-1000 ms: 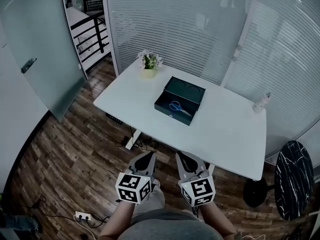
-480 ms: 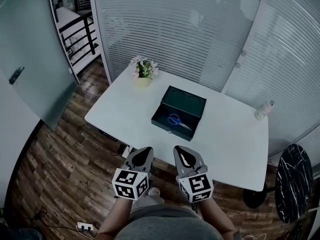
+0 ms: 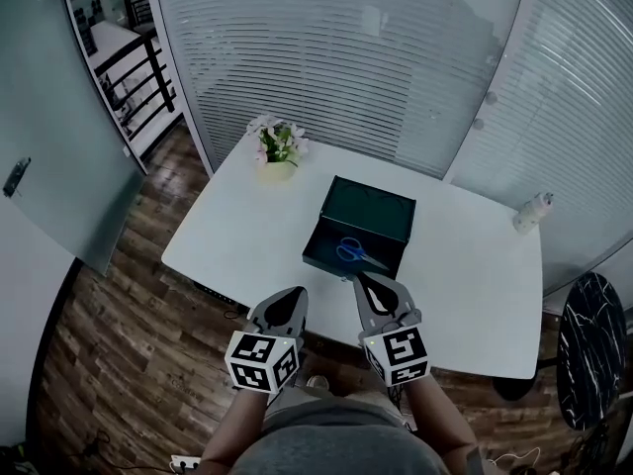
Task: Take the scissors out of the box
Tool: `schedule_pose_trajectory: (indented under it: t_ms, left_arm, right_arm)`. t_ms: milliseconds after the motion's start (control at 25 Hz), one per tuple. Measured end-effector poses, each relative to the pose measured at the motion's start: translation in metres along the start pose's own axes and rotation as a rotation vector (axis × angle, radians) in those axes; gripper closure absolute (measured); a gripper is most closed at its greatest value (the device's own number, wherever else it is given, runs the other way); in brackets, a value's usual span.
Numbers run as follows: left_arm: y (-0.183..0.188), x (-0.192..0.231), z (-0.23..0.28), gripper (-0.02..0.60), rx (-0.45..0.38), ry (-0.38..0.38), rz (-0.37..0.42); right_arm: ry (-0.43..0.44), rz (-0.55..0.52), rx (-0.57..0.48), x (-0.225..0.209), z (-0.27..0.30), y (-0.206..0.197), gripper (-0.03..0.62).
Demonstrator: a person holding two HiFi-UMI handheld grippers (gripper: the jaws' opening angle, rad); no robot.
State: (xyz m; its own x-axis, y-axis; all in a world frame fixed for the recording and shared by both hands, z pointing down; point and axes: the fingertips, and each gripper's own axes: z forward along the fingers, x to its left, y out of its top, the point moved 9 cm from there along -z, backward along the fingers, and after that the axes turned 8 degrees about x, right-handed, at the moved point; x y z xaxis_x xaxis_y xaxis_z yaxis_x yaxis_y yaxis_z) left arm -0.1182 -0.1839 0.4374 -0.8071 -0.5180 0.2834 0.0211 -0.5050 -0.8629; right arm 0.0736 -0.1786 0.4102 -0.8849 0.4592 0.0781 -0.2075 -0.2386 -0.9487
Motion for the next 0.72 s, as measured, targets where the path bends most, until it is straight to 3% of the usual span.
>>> schedule_pose_trajectory:
  t_ms: [320, 720]
  left_arm:
    - [0.01, 0.012, 0.023, 0.577, 0.029, -0.015, -0.016]
    - [0.016, 0.024, 0.045, 0.577, 0.021, 0.029, -0.051]
  right_arm:
    - [0.003, -0.065, 0.059, -0.03, 0.034, 0.01, 0.585]
    - [0.071, -0.109, 0.201, -0.074, 0.088, -0.018, 0.585]
